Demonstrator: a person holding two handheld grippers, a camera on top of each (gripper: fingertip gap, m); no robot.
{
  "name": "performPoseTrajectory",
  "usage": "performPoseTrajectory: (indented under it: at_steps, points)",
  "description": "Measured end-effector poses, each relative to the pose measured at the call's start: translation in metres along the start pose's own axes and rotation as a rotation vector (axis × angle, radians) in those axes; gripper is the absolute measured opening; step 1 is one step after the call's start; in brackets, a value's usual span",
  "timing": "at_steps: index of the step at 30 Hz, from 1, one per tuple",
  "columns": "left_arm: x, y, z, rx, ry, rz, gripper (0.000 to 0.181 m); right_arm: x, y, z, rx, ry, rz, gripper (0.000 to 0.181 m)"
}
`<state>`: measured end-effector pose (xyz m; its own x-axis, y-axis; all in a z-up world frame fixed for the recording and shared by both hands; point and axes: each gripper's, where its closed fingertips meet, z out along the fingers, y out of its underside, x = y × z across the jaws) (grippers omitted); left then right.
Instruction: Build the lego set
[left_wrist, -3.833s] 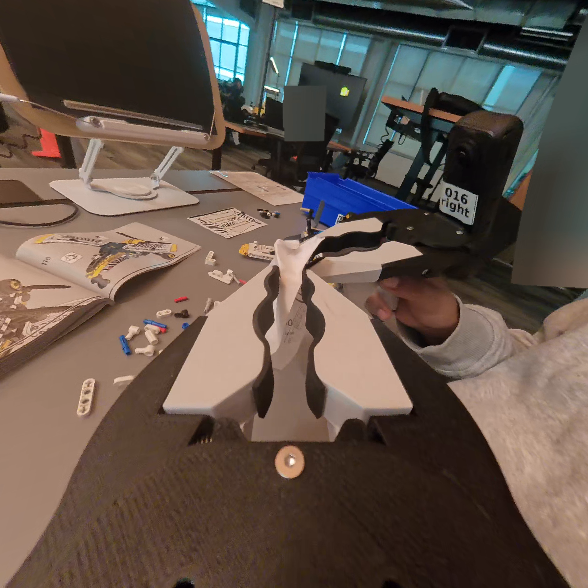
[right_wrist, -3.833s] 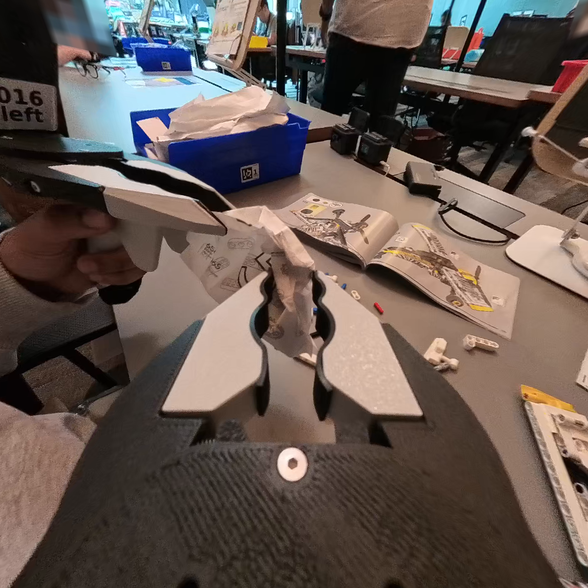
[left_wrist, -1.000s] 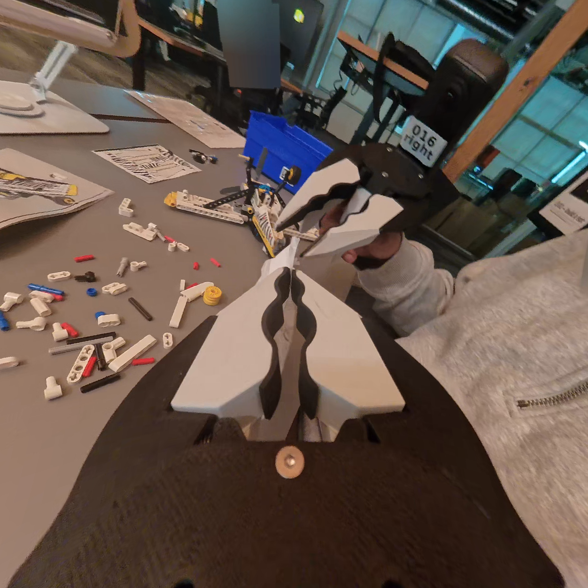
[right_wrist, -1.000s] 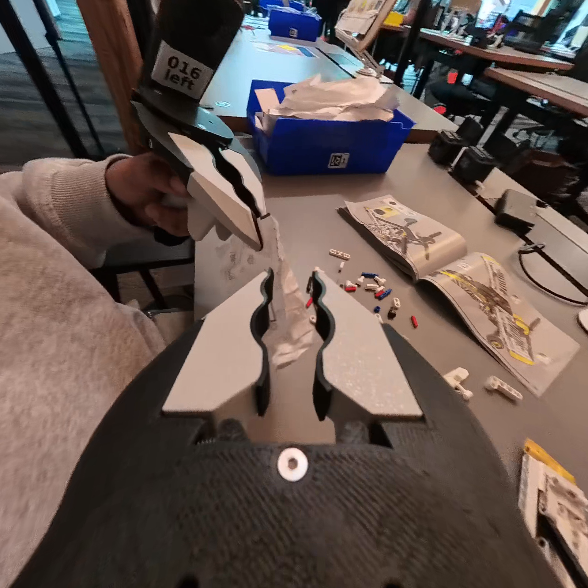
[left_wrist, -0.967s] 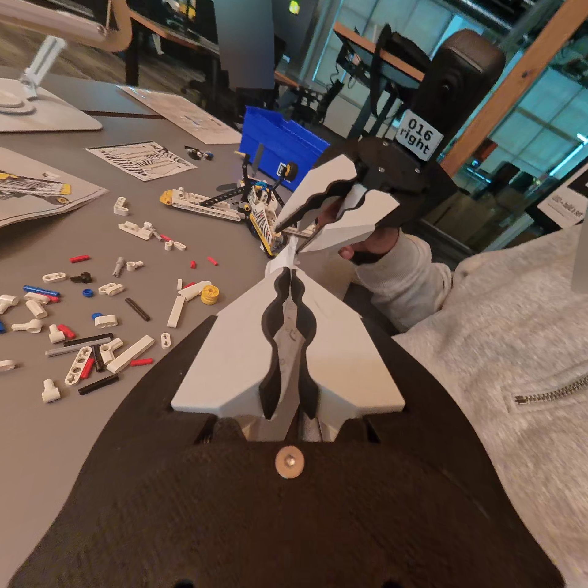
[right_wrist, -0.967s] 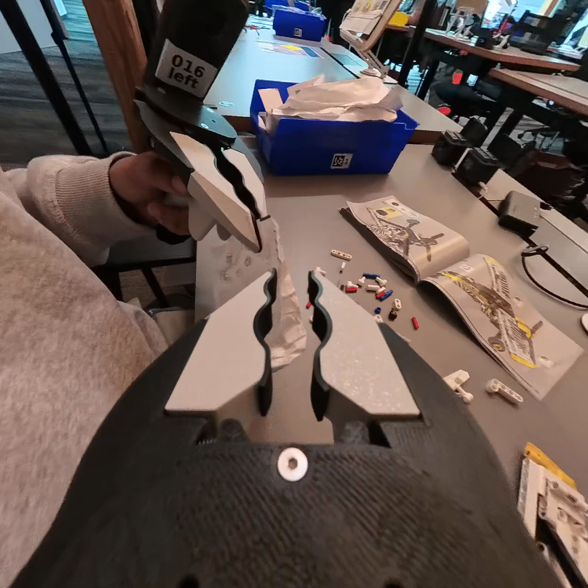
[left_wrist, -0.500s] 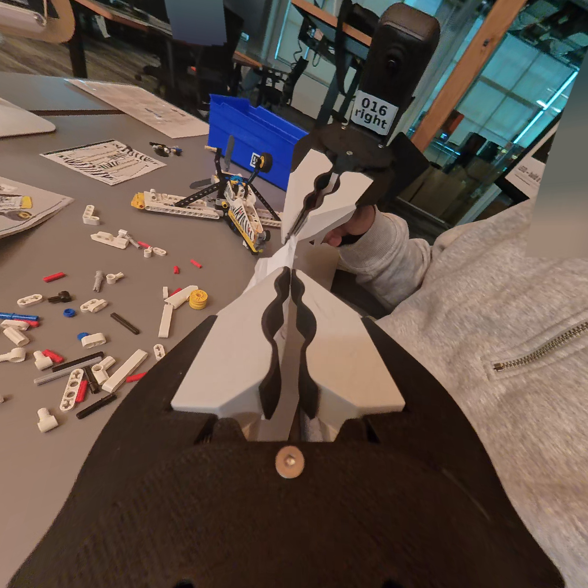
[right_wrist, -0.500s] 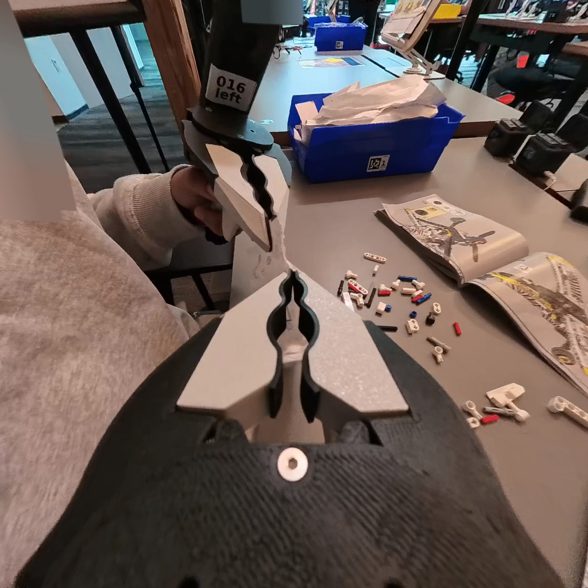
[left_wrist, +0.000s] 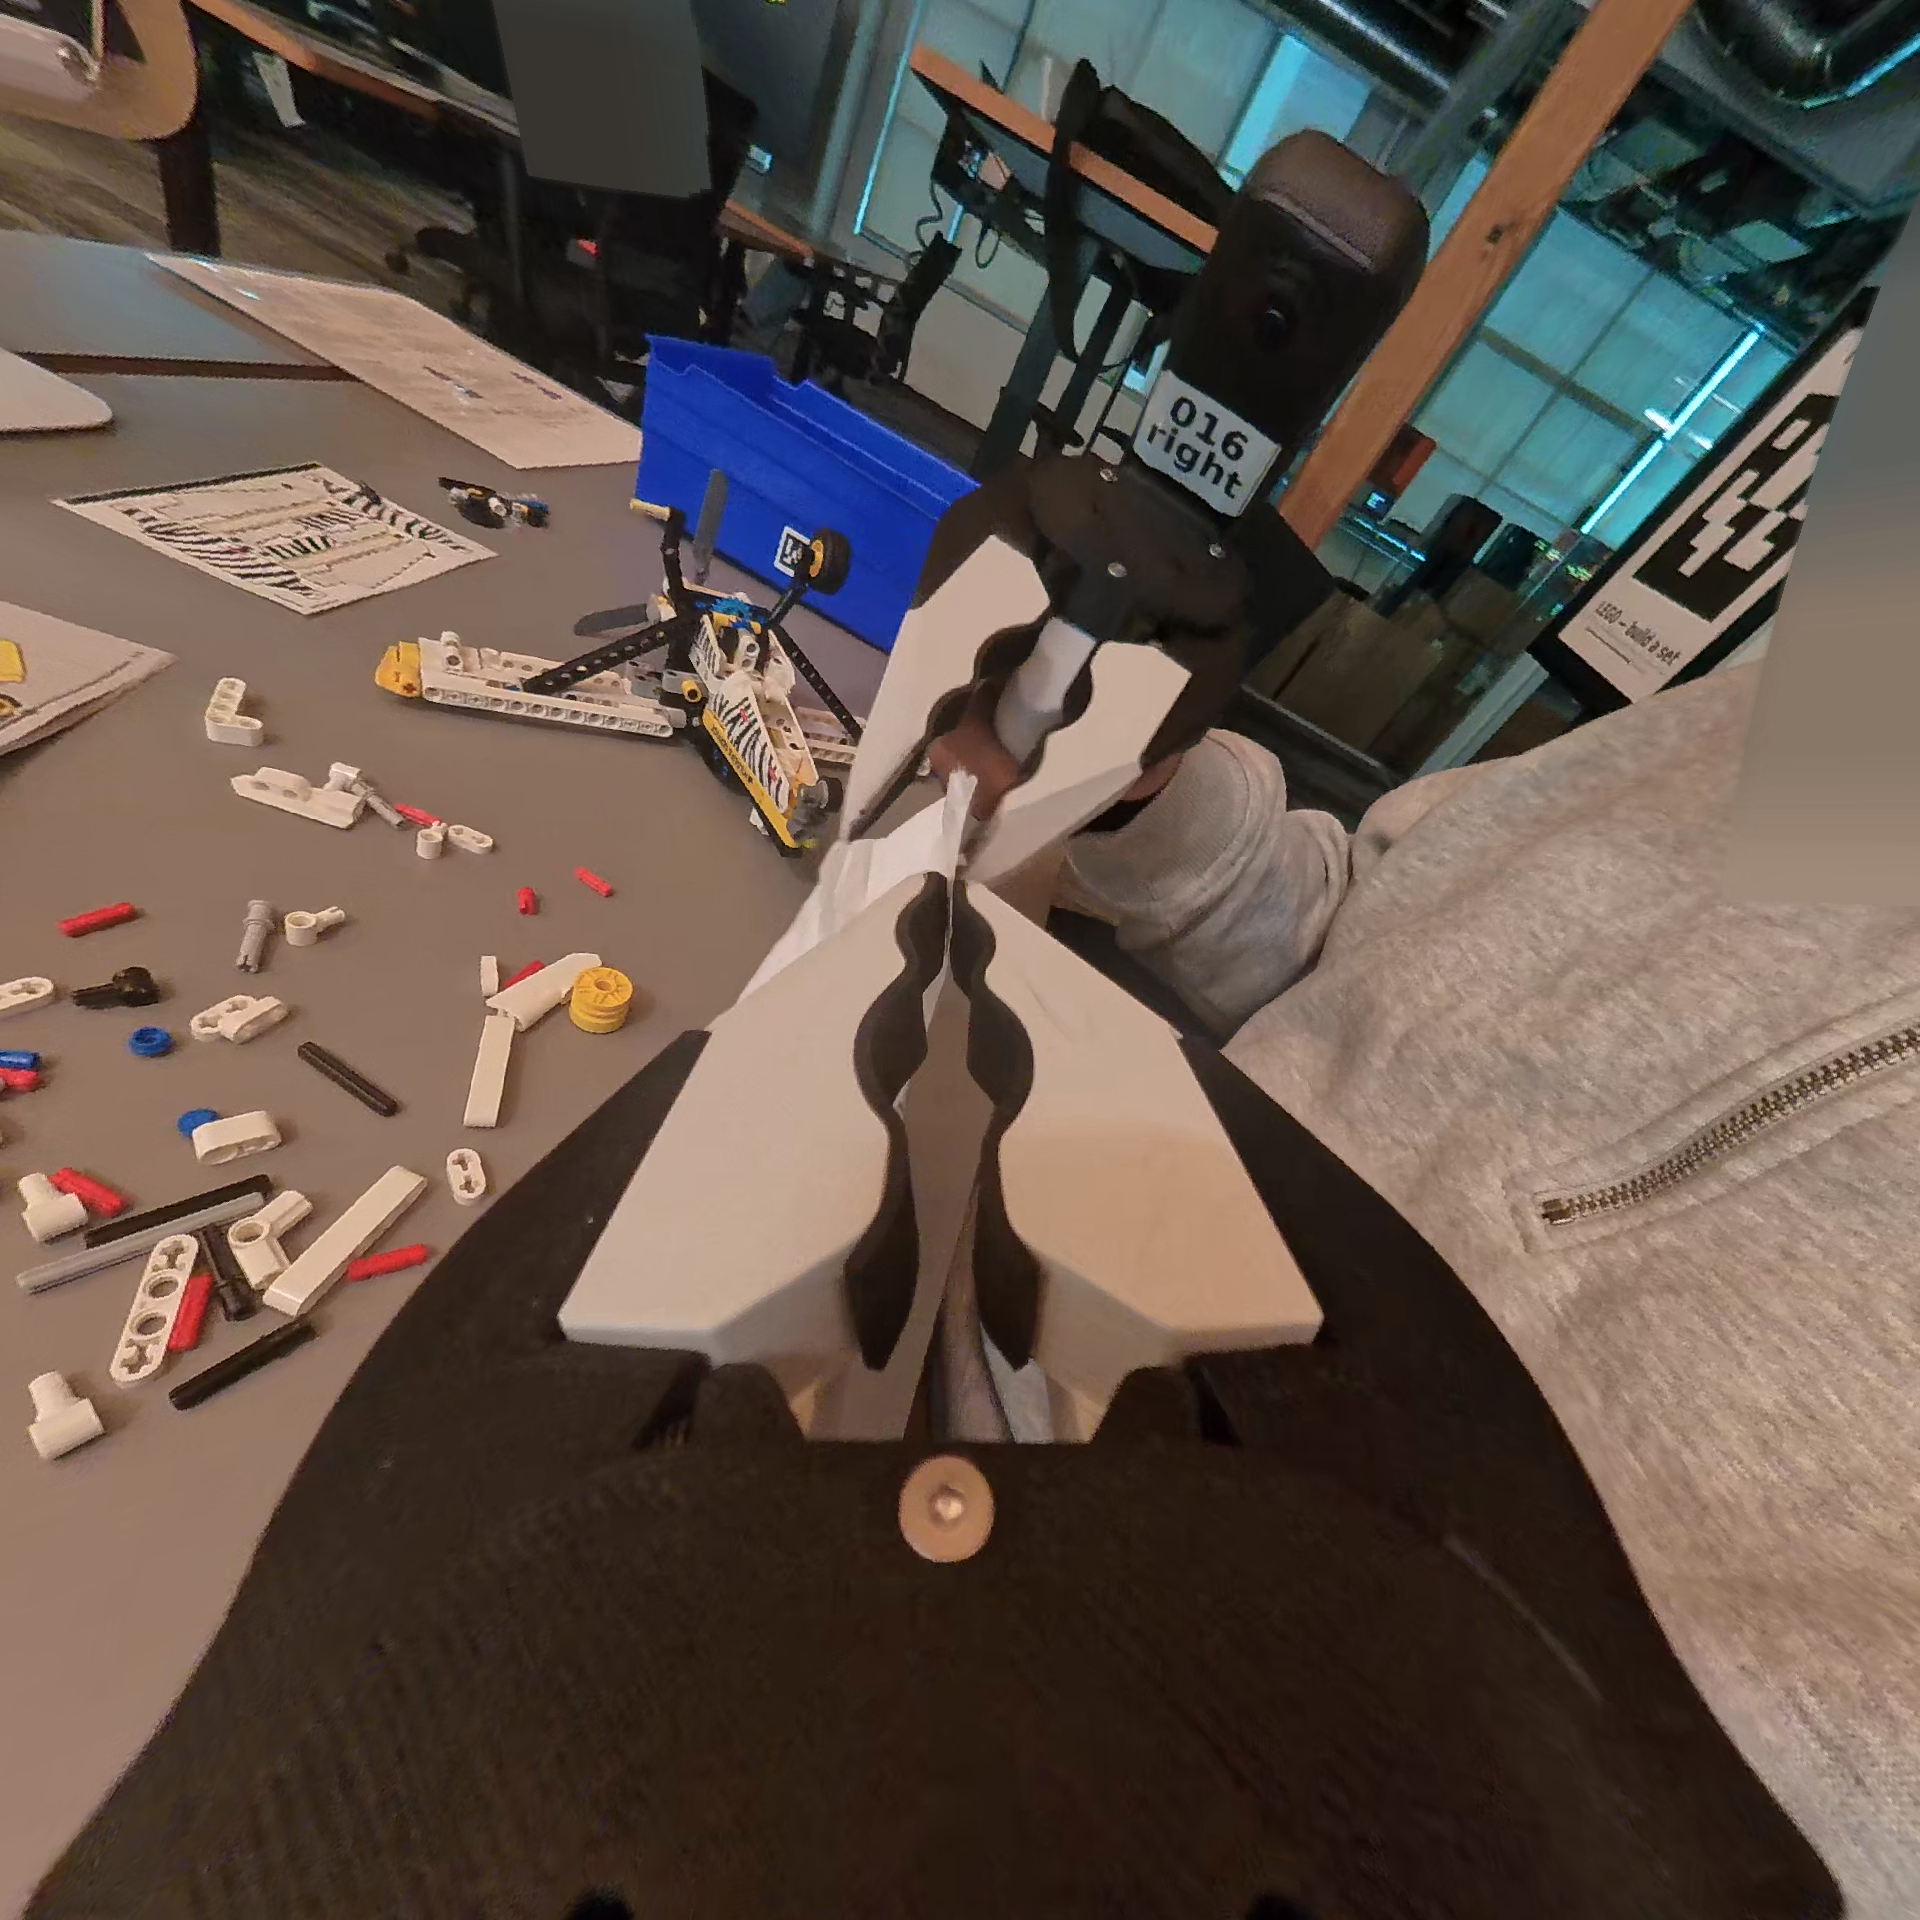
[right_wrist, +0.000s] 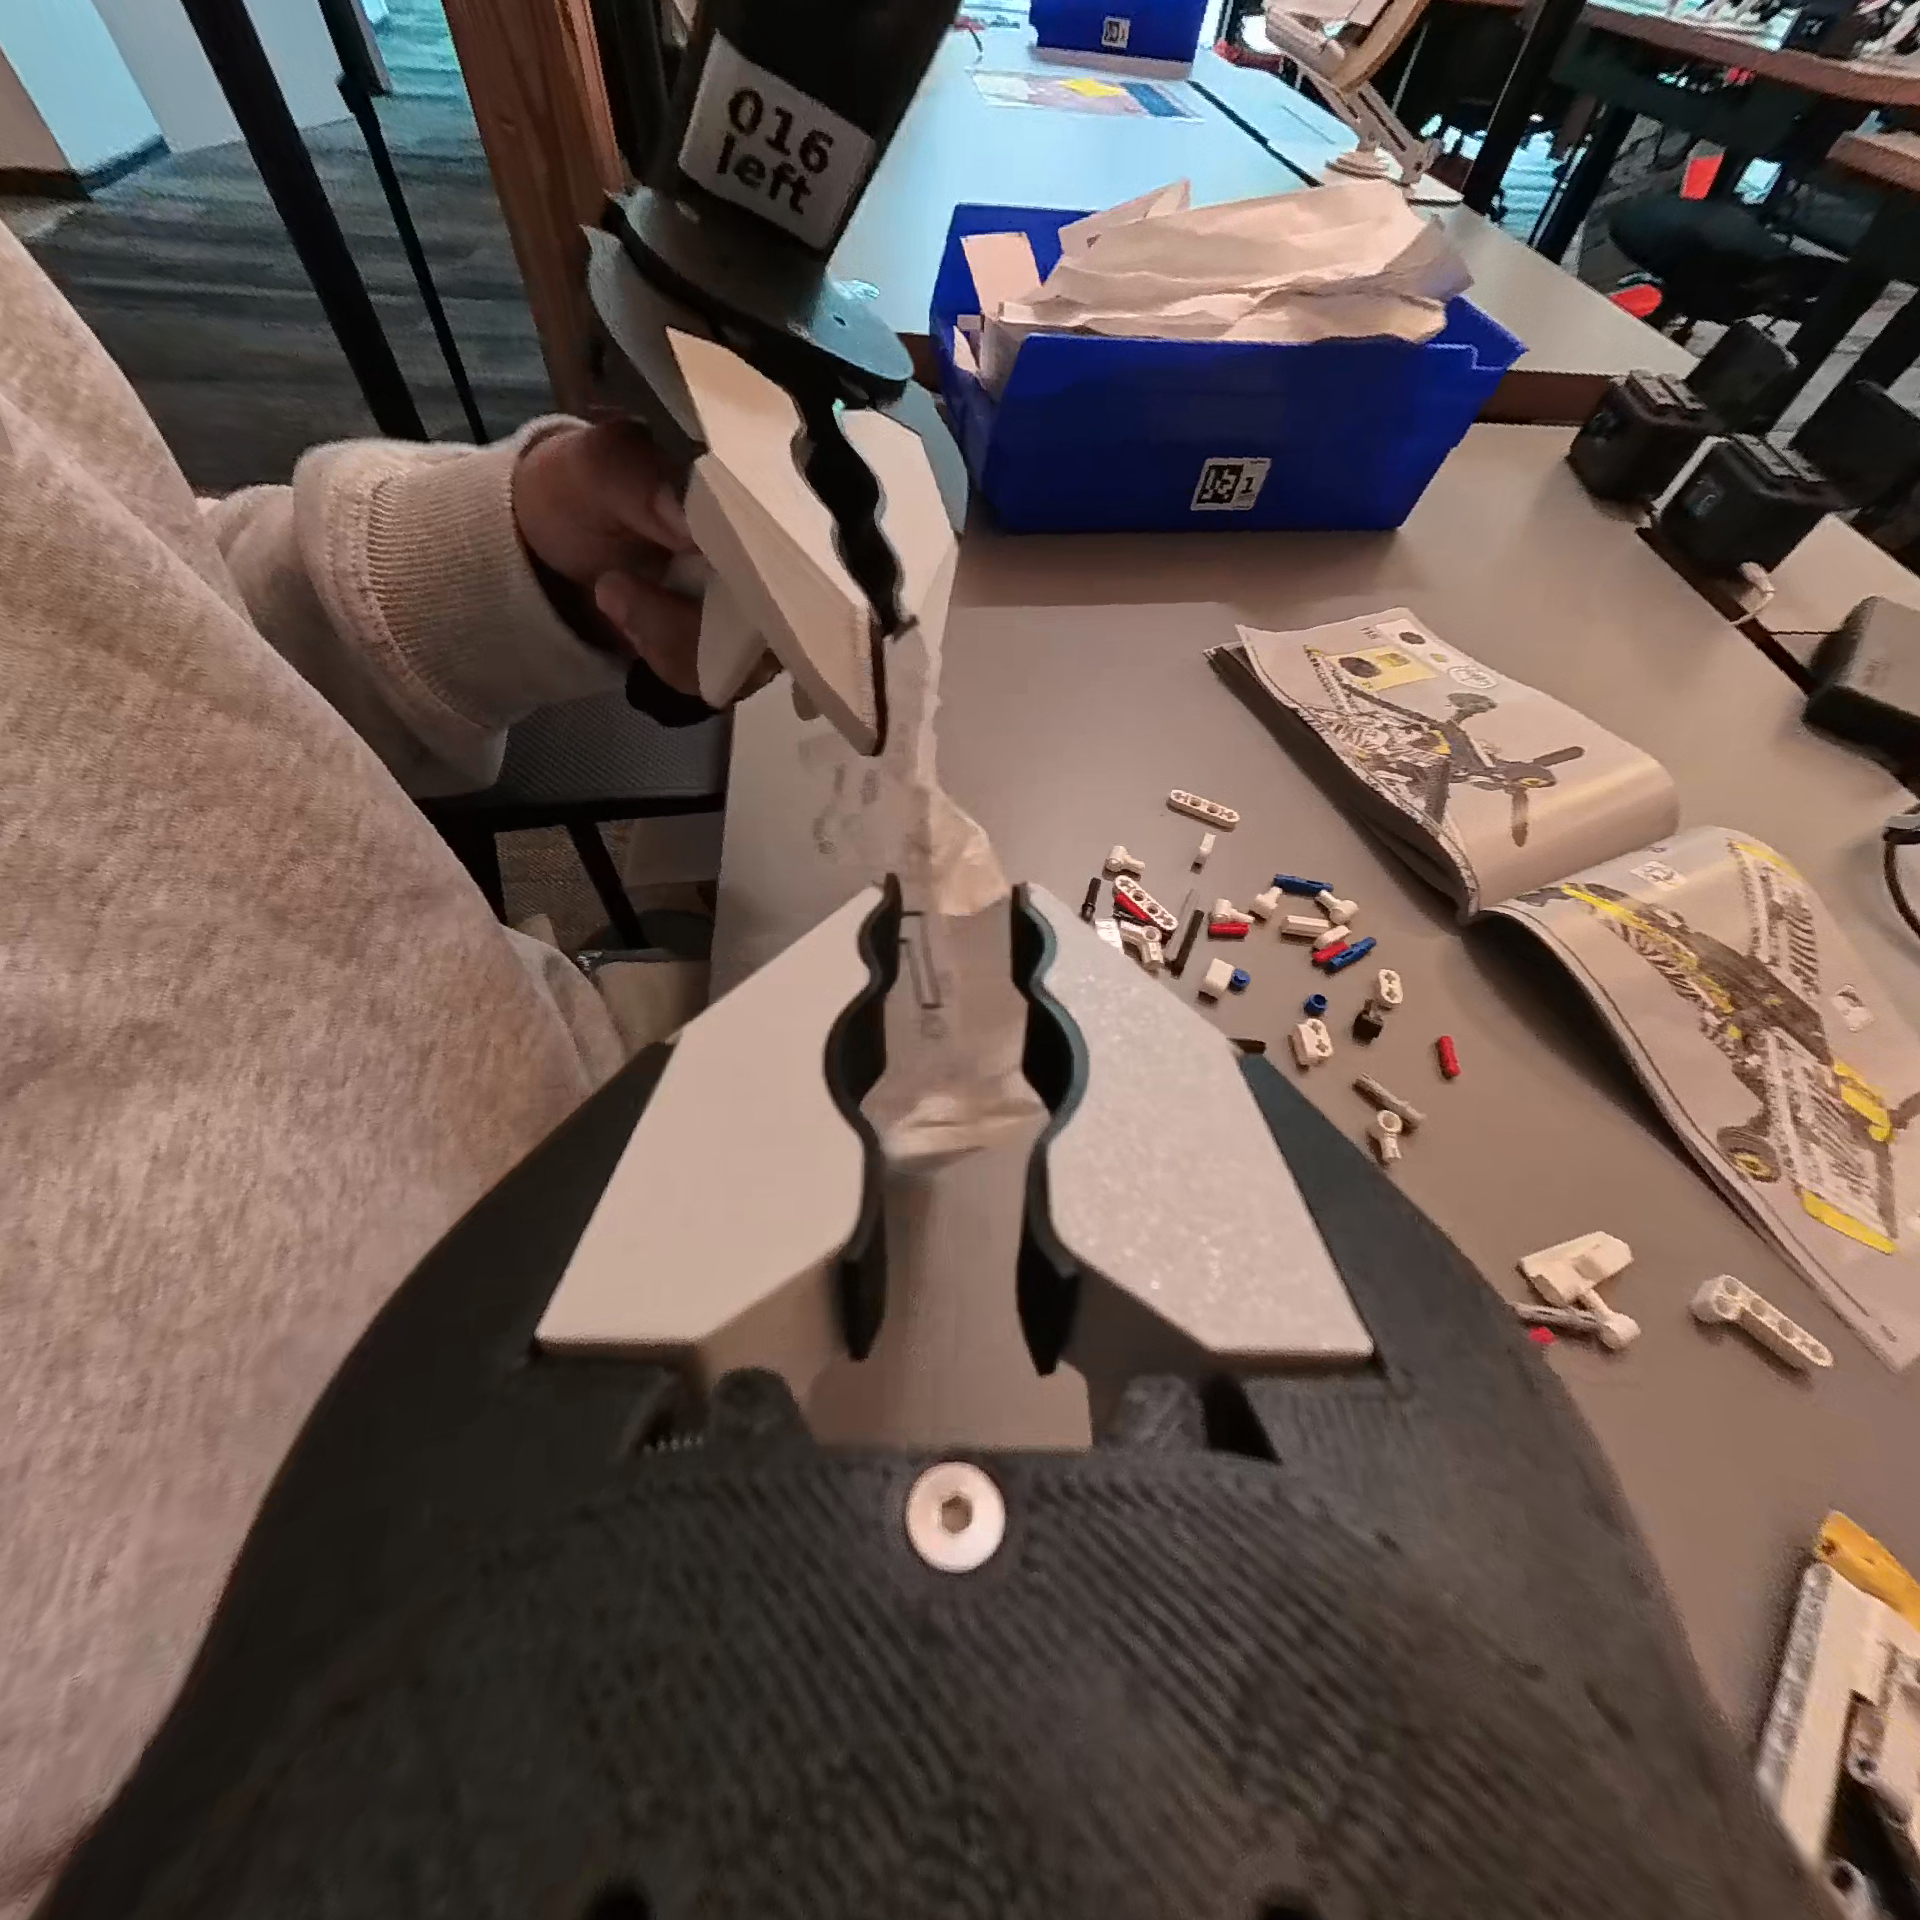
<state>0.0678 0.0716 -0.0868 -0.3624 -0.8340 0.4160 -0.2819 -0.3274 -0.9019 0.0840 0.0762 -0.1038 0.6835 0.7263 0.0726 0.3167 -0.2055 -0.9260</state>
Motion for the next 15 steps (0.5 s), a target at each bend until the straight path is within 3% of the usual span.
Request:
performPoseTrajectory:
  at_steps: [3, 8, 11, 13, 15]
  points:
    - [0.002, 0.003, 0.001, -0.025, 0.007, 0.015, 0.000, -0.003, 0.003, 0.000, -0.010, -0.023, -0.015, 0.019]
    - [-0.006, 0.002, 0.000, -0.025, -0.031, 0.029, 0.000, -0.016, 0.003, -0.004, -0.007, -0.118, 0.025, 0.002]
    - [-0.014, -0.001, 0.003, -0.009, -0.055, 0.041, 0.000, -0.017, -0.004, -0.006, 0.049, -0.177, 0.147, 0.000]
    - [-0.021, -0.010, 0.003, 0.039, -0.082, 0.012, 0.009, -0.013, -0.012, -0.009, 0.114, -0.217, 0.280, 0.000]
    - [-0.038, -0.021, -0.001, 0.104, -0.209, -0.003, 0.013, -0.003, -0.015, -0.011, 0.150, -0.201, 0.440, 0.000]
